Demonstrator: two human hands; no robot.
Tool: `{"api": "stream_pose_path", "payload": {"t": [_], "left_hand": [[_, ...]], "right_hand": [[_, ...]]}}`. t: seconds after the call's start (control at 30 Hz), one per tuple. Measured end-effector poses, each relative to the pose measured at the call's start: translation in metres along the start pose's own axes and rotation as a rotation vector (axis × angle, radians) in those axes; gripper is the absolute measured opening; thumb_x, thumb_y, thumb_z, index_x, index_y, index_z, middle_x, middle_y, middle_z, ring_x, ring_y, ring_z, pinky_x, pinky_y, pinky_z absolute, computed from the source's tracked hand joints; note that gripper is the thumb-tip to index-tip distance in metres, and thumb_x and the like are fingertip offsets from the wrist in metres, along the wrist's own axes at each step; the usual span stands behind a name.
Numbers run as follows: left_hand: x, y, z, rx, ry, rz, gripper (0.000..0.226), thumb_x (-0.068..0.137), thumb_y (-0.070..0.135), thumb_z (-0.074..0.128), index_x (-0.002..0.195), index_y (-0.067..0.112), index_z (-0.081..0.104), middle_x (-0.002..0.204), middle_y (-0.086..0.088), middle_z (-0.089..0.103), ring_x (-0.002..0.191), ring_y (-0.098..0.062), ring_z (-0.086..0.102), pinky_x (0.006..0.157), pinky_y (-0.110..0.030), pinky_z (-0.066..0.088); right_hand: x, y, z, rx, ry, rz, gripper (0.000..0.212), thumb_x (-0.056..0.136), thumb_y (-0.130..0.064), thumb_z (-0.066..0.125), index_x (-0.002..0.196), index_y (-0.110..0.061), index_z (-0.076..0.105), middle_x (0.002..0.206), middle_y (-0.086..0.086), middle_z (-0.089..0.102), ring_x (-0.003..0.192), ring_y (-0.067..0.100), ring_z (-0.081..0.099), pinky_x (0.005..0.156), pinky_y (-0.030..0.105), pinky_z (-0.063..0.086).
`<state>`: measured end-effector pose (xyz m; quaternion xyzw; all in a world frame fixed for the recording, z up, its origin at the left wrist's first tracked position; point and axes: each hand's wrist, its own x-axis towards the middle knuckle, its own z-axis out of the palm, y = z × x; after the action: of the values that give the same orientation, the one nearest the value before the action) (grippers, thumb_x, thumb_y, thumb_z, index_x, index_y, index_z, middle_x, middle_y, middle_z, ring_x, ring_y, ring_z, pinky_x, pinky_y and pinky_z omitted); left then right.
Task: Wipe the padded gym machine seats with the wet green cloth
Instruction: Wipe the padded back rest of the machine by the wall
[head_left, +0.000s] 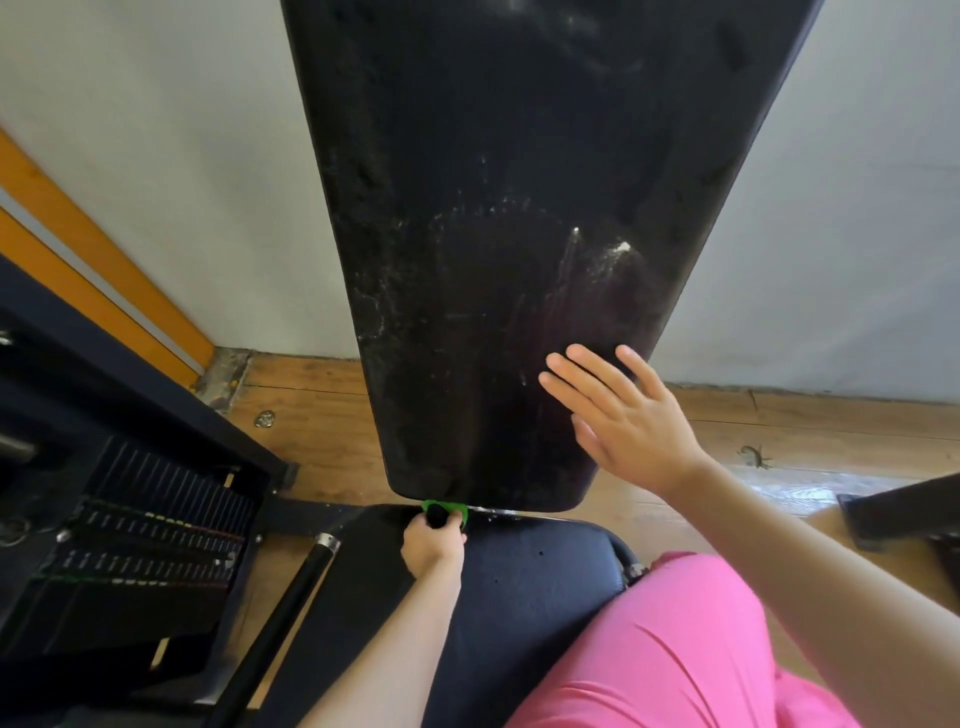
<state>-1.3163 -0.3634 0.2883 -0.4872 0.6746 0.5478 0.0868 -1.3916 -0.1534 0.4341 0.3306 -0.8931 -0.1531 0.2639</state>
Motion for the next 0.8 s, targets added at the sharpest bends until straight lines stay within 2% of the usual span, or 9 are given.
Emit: {"api": "stream_pose_path", "payload": {"t": [0.13, 0.23, 0.33, 0.47, 0.53, 0.63, 0.7, 0.73, 0.8], "left_hand": [[-0.003, -0.005, 0.012, 0.012, 0.022, 0.017, 0.014, 0.088, 0.016, 0.069, 0.096, 0.008, 0.06, 0.064, 0.005, 0.056, 0.065, -0.022, 0.067, 0.075, -0.038, 0.057], [-0.012, -0.009, 0.024, 0.006, 0.041, 0.028, 0.017, 0.089, 0.016, 0.067, 0.103, 0.007, 0.061, 0.076, -0.001, 0.064, 0.069, -0.024, 0.069, 0.074, -0.037, 0.056], [-0.014, -0.011, 0.033, 0.019, 0.057, 0.027, 0.022, 0.09, 0.018, 0.067, 0.108, 0.005, 0.062, 0.078, 0.0, 0.061, 0.076, -0.028, 0.071, 0.074, -0.038, 0.056], [-0.021, -0.014, 0.046, 0.062, 0.032, 0.025, 0.02, 0.089, 0.019, 0.066, 0.101, 0.003, 0.062, 0.071, 0.003, 0.059, 0.069, -0.026, 0.071, 0.07, -0.036, 0.057], [-0.023, -0.016, 0.051, 0.057, 0.052, 0.021, 0.023, 0.09, 0.019, 0.065, 0.105, 0.001, 0.062, 0.07, 0.005, 0.056, 0.068, -0.025, 0.071, 0.07, -0.037, 0.057], [-0.027, -0.017, 0.056, 0.014, 0.063, -0.006, 0.027, 0.091, 0.019, 0.063, 0.111, 0.001, 0.06, 0.078, -0.001, 0.064, 0.065, -0.022, 0.069, 0.074, -0.04, 0.058], [-0.03, -0.017, 0.06, -0.021, 0.08, -0.015, 0.029, 0.092, 0.019, 0.062, 0.114, 0.001, 0.059, 0.073, 0.001, 0.062, 0.064, -0.023, 0.068, 0.076, -0.041, 0.057], [-0.033, -0.018, 0.063, -0.032, 0.076, -0.02, 0.028, 0.092, 0.018, 0.062, 0.114, 0.001, 0.058, 0.07, 0.002, 0.06, 0.065, -0.024, 0.069, 0.075, -0.04, 0.057], [-0.043, -0.02, 0.074, -0.029, 0.046, -0.025, 0.023, 0.093, 0.017, 0.061, 0.11, 0.002, 0.058, 0.082, -0.005, 0.066, 0.063, -0.021, 0.068, 0.064, -0.031, 0.055]], "right_hand": [[0.0, 0.007, 0.02, -0.067, 0.103, -0.054, 0.067, 0.087, -0.026, 0.051, 0.15, -0.023, 0.028, 0.156, -0.007, 0.02, 0.149, 0.014, 0.011, 0.122, 0.036, 0.003], [0.001, 0.008, 0.028, -0.091, 0.161, -0.076, 0.067, 0.087, -0.027, 0.049, 0.15, -0.022, 0.027, 0.154, -0.005, 0.027, 0.146, 0.015, 0.016, 0.121, 0.036, 0.002], [0.001, 0.009, 0.033, -0.085, 0.197, -0.091, 0.066, 0.087, -0.027, 0.047, 0.15, -0.022, 0.026, 0.152, -0.005, 0.028, 0.144, 0.016, 0.016, 0.12, 0.036, 0.002], [0.003, 0.009, 0.038, -0.091, 0.234, -0.097, 0.068, 0.086, -0.028, 0.048, 0.15, -0.023, 0.026, 0.153, -0.007, 0.026, 0.143, 0.014, 0.017, 0.119, 0.036, 0.003], [0.002, 0.008, 0.04, -0.073, 0.251, -0.102, 0.068, 0.086, -0.028, 0.048, 0.151, -0.022, 0.026, 0.156, -0.009, 0.021, 0.144, 0.014, 0.018, 0.119, 0.036, 0.003], [0.002, 0.007, 0.043, -0.053, 0.273, -0.093, 0.068, 0.085, -0.026, 0.047, 0.151, -0.023, 0.027, 0.155, -0.009, 0.016, 0.143, 0.014, 0.019, 0.119, 0.036, 0.003], [0.003, 0.007, 0.043, -0.05, 0.285, -0.088, 0.067, 0.086, -0.025, 0.046, 0.15, -0.022, 0.027, 0.155, -0.009, 0.016, 0.143, 0.014, 0.019, 0.119, 0.036, 0.003], [0.003, 0.007, 0.043, -0.048, 0.289, -0.086, 0.067, 0.086, -0.025, 0.045, 0.15, -0.022, 0.028, 0.155, -0.009, 0.018, 0.143, 0.014, 0.019, 0.12, 0.036, 0.003], [0.003, 0.007, 0.043, -0.049, 0.288, -0.085, 0.066, 0.087, -0.025, 0.045, 0.15, -0.021, 0.028, 0.153, -0.009, 0.022, 0.143, 0.014, 0.021, 0.12, 0.036, 0.002]]}}
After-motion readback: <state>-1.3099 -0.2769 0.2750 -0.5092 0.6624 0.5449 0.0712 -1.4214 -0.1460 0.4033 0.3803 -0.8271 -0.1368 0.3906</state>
